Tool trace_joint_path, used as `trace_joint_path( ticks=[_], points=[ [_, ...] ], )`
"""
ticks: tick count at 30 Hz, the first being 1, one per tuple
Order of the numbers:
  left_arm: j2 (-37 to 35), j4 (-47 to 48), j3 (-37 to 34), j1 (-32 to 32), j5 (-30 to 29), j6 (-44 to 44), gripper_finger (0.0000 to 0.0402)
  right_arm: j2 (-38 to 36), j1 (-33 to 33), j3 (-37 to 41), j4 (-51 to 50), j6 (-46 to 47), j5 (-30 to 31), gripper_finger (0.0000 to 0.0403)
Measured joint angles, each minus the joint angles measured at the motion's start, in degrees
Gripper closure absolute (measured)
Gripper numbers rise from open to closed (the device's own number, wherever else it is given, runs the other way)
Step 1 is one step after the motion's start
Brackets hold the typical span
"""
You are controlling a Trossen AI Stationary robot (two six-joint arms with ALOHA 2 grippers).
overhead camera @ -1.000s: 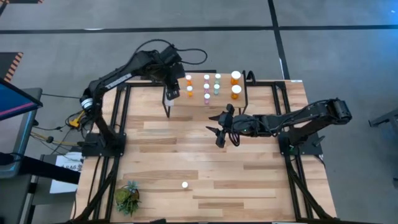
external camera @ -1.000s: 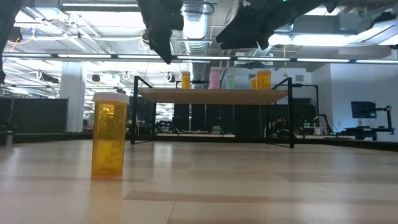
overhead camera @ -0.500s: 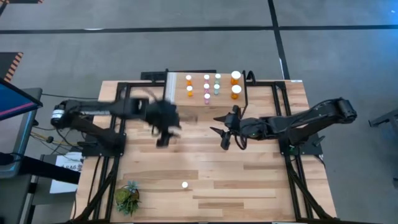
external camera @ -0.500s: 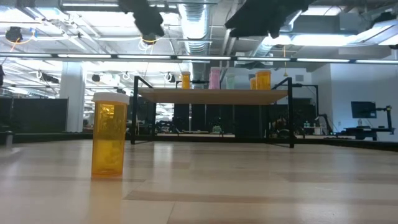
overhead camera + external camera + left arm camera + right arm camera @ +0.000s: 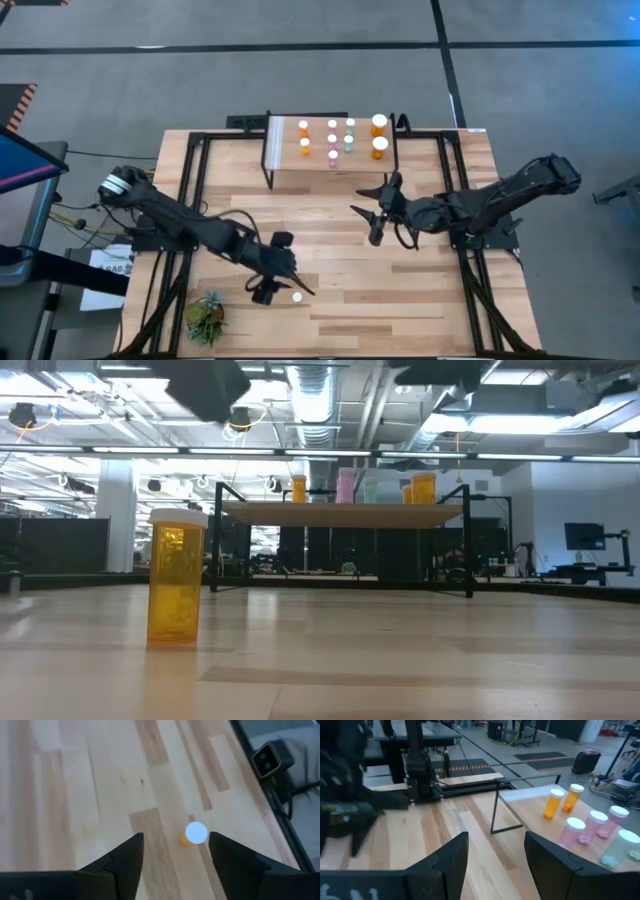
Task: Pick and place medicine bottles onto shelf by color
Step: Put the small orange pill bottle on the shelf aligned with the other small orange pill bottles
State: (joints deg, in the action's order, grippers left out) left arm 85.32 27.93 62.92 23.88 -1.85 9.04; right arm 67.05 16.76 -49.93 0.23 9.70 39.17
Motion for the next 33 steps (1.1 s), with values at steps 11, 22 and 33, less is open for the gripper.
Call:
trace_joint_path(
  ticks=[11, 22, 33],
  points=[
    [9.16, -4.13, 0.09, 1.35, 0.79, 4.34, 0.0143, -0.2, 4.1, -0.02, 0.18, 1.47, 3.25, 0.0187],
    [10.05, -6.5, 0.17, 5.81, -1.57, 4.08, 0.0158, -0.18, 4.21, -0.02, 0.16, 1.92, 3.35, 0.0187],
    [15.0, -9.42, 0.62, 5.98, -3.03, 3.61, 0.0161, -0.13, 4.1, -0.04, 0.46, 2.06, 3.41, 0.0187]
  ],
)
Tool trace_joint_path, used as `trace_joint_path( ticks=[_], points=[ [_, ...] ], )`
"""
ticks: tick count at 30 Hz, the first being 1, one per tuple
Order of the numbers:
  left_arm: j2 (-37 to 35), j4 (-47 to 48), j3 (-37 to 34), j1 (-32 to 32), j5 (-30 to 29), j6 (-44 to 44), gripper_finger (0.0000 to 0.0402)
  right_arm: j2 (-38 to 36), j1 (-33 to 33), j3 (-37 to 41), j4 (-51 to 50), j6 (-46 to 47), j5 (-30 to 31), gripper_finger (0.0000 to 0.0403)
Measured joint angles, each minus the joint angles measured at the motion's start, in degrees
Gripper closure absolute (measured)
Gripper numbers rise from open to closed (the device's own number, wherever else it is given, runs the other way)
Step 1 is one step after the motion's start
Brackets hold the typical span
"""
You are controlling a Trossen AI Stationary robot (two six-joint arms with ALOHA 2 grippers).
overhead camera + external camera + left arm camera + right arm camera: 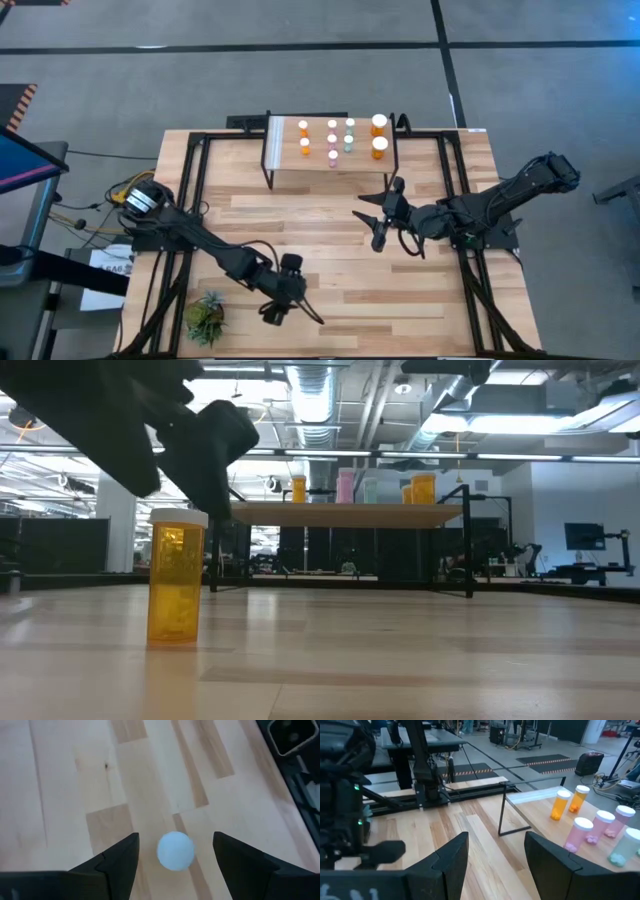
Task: Pick and place medicine bottles onto shelf by color
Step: Put the small orange pill bottle on the shelf aligned with the other small orange pill bottles
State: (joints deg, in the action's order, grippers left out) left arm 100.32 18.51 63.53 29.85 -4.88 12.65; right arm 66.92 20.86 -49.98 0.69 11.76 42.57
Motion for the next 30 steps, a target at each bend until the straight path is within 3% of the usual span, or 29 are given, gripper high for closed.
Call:
trace_joint_path(
  ticks=[22, 30],
  points=[
    [0.15, 1.0, 0.15, -0.82, -0.34, 0.52, 0.0162, 0.0, 0.0, 0.0, -0.35, 0.3, -0.01, 0.0187],
    [1.81, 1.12, 0.1, -0.6, 1.08, 1.64, 0.0213, -0.02, 0.0, 0.0, -0.24, 0.42, -0.01, 0.0187]
  ],
)
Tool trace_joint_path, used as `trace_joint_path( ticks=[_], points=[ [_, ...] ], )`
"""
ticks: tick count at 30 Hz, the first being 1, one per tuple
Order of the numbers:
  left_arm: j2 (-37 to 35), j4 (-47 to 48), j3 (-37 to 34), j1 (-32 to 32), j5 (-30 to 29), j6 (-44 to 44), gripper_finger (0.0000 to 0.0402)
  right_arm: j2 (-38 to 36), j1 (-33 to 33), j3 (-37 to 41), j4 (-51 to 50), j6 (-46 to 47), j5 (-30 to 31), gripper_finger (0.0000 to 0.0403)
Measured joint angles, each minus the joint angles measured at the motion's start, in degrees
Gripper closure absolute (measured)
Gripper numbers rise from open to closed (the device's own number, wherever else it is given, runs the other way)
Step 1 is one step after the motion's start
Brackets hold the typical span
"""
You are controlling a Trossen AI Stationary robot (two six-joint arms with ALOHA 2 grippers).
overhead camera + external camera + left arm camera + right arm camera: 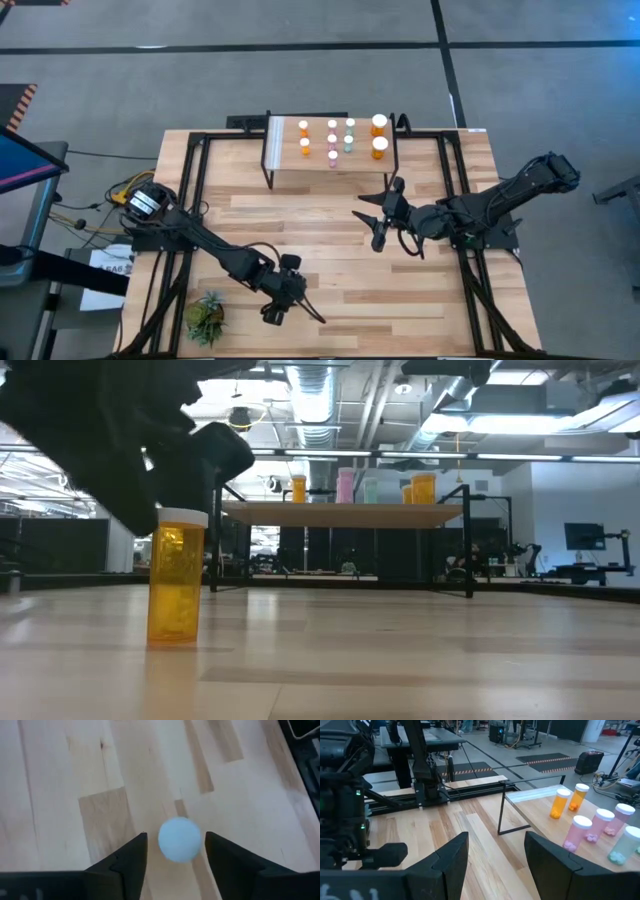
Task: Pick and place medicine bottles onto shelf by color
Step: Put the small orange pill bottle on the shelf aligned with the other small orange pill bottles
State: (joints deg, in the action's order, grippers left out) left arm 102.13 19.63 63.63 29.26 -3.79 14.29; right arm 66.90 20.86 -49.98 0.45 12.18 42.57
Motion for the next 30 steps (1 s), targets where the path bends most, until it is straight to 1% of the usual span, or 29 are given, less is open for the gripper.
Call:
trace_joint_path(
  ticks=[7, 16, 23, 30],
  points=[
    [0.0, -0.13, 0.14, 0.0, 0.04, -0.07, 0.0256, 0.0, 0.0, 0.0, 0.0, -0.02, 0.0, 0.0187],
    [0.0, 0.03, 0.22, 0.0, 0.44, -0.22, 0.0289, 0.01, 0.0, 0.0, -0.02, -0.04, -0.02, 0.0187],
    [-0.4, 0.3, 0.25, -0.37, 0.38, -0.72, 0.03, 0.0, 0.0, 0.0, -0.04, -0.06, -0.02, 0.0187],
    [-2.0, 1.36, 0.29, -2.73, 2.7, -1.92, 0.03, 0.02, 0.0, 0.0, -0.11, -0.13, -0.02, 0.0187]
  ],
)
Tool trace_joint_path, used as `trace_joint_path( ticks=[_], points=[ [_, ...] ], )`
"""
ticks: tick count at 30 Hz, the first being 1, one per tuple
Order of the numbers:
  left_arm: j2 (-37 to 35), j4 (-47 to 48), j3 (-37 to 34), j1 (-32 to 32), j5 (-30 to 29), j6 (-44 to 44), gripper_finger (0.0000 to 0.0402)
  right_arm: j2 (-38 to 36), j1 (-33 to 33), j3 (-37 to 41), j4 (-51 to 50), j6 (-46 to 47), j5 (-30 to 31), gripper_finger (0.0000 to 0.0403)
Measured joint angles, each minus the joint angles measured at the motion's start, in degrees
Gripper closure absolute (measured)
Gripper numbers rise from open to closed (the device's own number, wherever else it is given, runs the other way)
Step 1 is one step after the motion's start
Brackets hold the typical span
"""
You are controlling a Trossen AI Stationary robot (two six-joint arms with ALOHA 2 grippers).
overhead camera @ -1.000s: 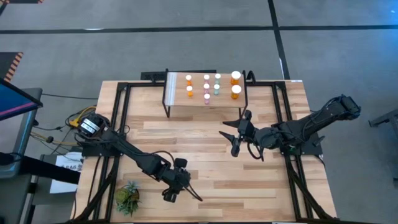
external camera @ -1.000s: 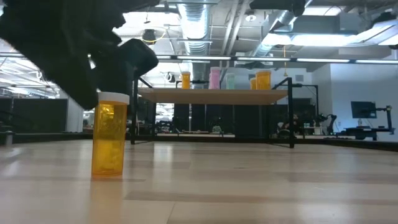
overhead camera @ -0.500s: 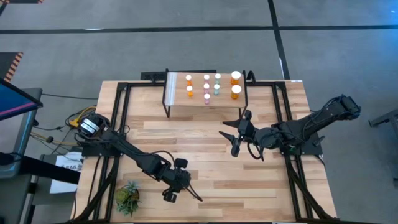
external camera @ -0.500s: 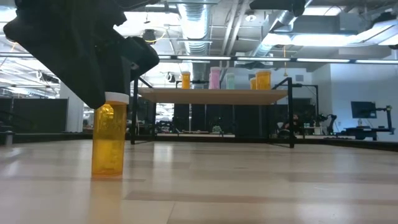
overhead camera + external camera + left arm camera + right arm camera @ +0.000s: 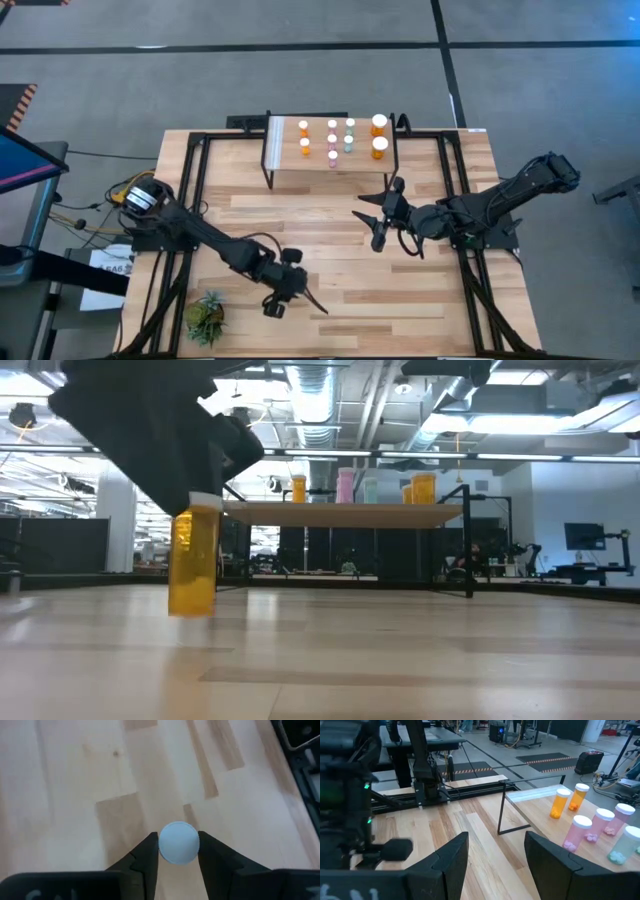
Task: Pick and place medicine bottles onto shelf by color
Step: Put the small orange pill bottle on the shelf aligned with the other small orange pill bottles
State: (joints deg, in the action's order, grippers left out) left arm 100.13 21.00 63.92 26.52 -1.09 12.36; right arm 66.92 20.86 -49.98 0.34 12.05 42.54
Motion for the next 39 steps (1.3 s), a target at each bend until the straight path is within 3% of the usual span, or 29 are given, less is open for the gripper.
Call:
trace_joint_path(
  ticks=[6, 14, 20, 24, 33, 39],
  points=[
    [-5.9, 7.18, 0.0, -5.98, 0.52, -2.43, 0.0301, -0.02, 0.0, 0.0, 0.03, -0.04, 0.0, 0.0187],
    [-18.59, 12.5, 0.0, -19.56, 0.44, -8.1, 0.0301, -0.01, 0.0, 0.0, 0.0, -0.36, 0.0, 0.0187],
    [-24.4, 13.64, 0.62, -30.76, 6.13, -15.04, 0.0299, -0.02, -0.87, 0.0, -0.05, -0.48, -0.02, 0.0187],
    [-23.18, 19.31, 6.48, -35.38, 7.31, -18.25, 0.0289, -0.01, -1.74, 0.0, -0.17, -0.47, -0.01, 0.0187],
    [-13.11, 30.75, 25.6, -41.42, 6.43, -25.57, 0.0284, -0.01, -2.27, 0.0, -0.91, -0.46, -0.03, 0.0187],
    [-6.18, 34.02, 31.71, -45.61, 6.85, -28.38, 0.0283, -0.01, -2.27, 0.0, -1.88, -0.46, -0.04, 0.0187]
  ],
)
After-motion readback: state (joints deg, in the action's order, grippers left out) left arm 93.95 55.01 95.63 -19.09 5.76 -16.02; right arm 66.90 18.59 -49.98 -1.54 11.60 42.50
